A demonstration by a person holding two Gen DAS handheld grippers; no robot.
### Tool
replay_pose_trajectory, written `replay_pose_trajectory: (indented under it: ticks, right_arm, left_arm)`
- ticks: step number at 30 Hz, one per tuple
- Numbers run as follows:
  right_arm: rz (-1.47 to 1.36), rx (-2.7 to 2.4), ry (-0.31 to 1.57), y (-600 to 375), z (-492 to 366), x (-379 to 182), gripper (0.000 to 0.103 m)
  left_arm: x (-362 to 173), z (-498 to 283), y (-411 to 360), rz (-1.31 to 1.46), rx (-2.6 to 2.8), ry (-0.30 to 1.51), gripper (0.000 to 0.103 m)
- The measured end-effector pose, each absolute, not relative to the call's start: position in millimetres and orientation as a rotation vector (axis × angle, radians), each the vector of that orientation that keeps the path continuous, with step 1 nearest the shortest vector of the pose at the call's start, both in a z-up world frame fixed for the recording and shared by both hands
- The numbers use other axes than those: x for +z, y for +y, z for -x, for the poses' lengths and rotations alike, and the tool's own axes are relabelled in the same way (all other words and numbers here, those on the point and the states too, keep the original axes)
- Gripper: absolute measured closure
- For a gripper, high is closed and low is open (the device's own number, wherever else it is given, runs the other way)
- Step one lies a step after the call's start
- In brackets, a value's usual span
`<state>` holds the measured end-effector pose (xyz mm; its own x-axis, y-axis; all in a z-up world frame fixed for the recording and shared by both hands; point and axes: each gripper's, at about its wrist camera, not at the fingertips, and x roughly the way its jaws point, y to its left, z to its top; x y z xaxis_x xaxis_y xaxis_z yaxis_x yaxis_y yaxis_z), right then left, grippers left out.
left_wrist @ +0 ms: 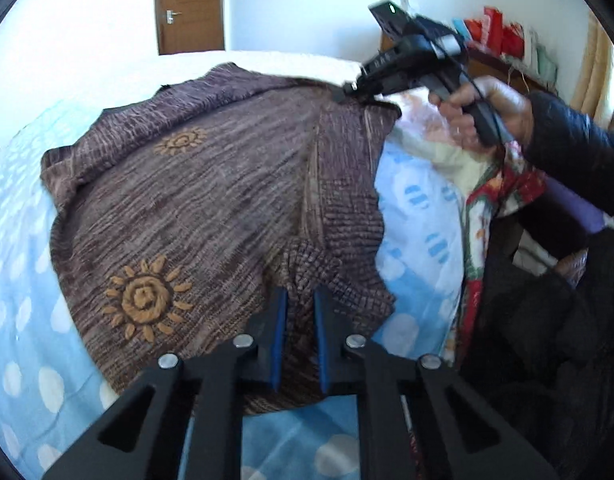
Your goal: Fold small clothes
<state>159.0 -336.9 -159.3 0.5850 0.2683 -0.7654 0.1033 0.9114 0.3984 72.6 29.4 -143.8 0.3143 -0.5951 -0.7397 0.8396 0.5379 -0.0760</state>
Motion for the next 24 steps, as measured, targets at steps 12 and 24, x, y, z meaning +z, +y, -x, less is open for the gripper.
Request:
replay_pose_trajectory:
  ticks: [12, 24]
  right_arm:
    - [-0.532, 0.139, 0.850, -348, -148, -144, 0.093]
    - [-0.369, 0.109, 0.730, -368, -118, -106, 0.038]
  left_arm:
    - [-122, -160, 88, 0.178, -0.616, 0.781, 0.090]
    - [-151, -174, 90, 0.214, -0.546, 0.860, 0.088]
